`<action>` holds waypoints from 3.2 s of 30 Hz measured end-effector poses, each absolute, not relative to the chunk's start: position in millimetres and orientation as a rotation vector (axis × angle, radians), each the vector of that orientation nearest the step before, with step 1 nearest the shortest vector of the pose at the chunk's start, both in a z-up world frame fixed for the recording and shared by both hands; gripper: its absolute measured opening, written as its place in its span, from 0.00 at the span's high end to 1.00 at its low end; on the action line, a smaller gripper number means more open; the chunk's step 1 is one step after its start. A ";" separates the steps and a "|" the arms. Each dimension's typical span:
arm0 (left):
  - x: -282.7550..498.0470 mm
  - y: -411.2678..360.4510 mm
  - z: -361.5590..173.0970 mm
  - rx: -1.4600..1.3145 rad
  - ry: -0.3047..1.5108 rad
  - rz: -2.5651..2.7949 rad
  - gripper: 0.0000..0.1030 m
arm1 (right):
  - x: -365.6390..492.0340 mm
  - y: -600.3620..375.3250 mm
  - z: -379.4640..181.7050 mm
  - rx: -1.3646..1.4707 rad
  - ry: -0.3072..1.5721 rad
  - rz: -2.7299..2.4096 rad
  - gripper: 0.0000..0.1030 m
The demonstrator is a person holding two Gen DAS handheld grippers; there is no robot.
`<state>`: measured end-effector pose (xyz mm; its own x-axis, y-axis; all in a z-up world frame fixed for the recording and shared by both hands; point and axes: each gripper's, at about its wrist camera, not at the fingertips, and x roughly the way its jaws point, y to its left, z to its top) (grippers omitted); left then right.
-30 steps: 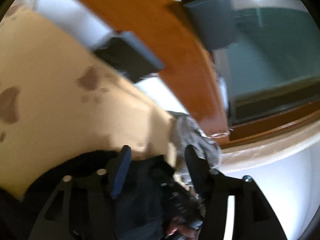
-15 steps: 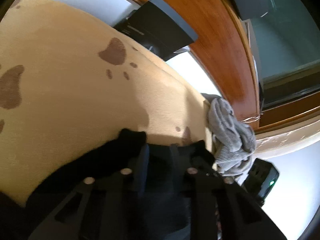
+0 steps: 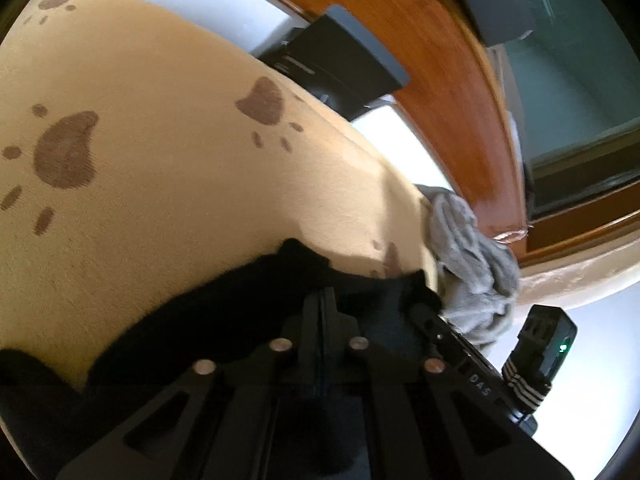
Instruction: Fold clothes
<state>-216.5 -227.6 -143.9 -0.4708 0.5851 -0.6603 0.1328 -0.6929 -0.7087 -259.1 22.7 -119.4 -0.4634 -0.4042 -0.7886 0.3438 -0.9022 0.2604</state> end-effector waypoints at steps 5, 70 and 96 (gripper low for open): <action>-186.1 -213.8 -123.5 -1.311 -0.975 2.236 0.48 | -221.3 24.4 -103.8 1.207 0.131 -2.406 0.91; 65.2 -131.9 -143.3 -1.301 -0.078 2.451 0.14 | 44.6 70.3 -140.8 1.101 0.410 -2.237 0.19; 120.7 -200.4 -131.6 -1.406 -0.237 2.514 0.01 | 47.5 69.8 -142.7 1.099 0.412 -2.246 0.15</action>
